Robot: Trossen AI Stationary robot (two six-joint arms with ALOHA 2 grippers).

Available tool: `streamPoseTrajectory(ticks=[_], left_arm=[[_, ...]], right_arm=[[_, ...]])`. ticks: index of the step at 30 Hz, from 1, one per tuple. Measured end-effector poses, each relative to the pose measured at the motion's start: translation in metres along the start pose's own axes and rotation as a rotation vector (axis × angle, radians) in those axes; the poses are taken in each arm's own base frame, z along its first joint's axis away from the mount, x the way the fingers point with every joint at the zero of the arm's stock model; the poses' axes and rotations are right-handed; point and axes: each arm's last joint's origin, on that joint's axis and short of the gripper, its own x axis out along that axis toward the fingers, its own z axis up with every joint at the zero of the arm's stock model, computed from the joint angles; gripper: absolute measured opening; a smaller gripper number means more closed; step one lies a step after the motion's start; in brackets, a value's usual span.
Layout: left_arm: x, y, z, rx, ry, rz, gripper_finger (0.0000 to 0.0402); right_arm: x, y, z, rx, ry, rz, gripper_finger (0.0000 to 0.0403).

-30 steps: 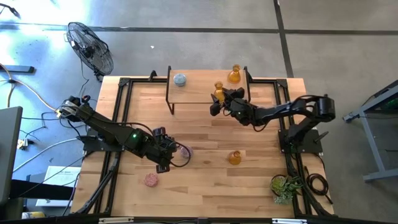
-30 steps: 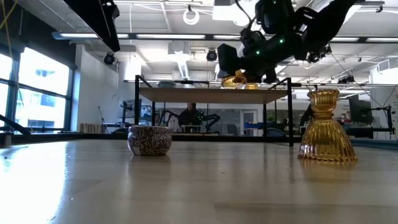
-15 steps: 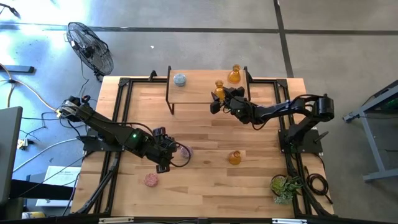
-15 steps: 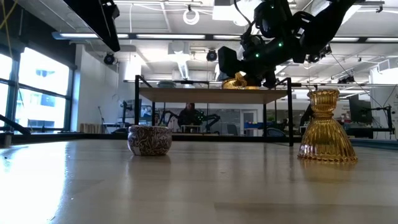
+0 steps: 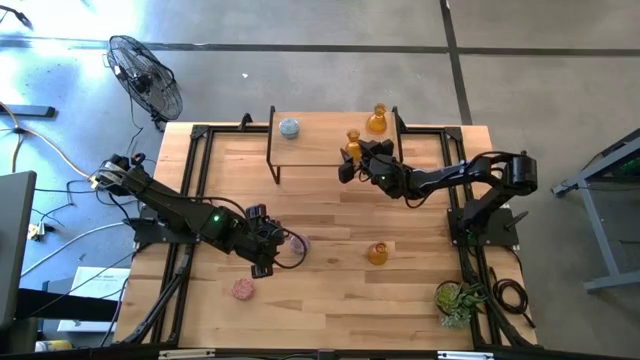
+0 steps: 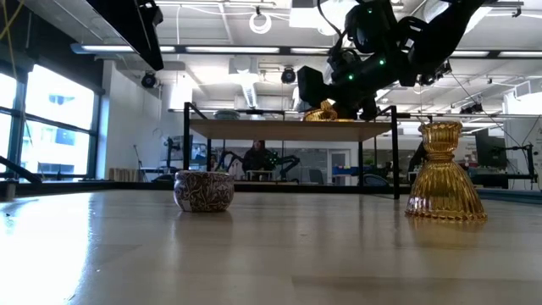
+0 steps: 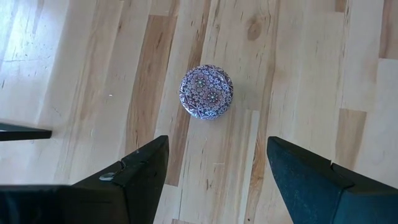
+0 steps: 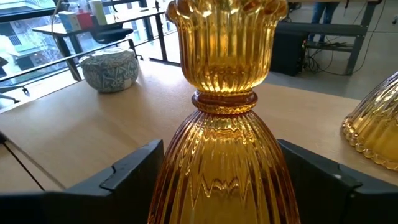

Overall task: Pick & Place candle stick holders
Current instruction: Put the left orange candle holder on the shelf

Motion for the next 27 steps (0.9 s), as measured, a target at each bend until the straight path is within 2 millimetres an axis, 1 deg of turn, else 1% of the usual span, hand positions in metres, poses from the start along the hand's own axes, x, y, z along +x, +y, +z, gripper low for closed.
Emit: streamPoseTrajectory(ticks=[21, 27], left_arm=[[0.0000, -0.0001, -0.0001, 0.000, 0.000, 0.000, 0.0269], [0.0000, -0.0001, -0.0001, -0.001, 0.001, -0.001, 0.0269]], right_arm=[[-0.0001, 0.0012, 0.0027, -0.033, -0.022, 0.017, 0.0302], [-0.0006, 0.0029, 0.0093, -0.039, -0.079, 0.029, 0.0302]])
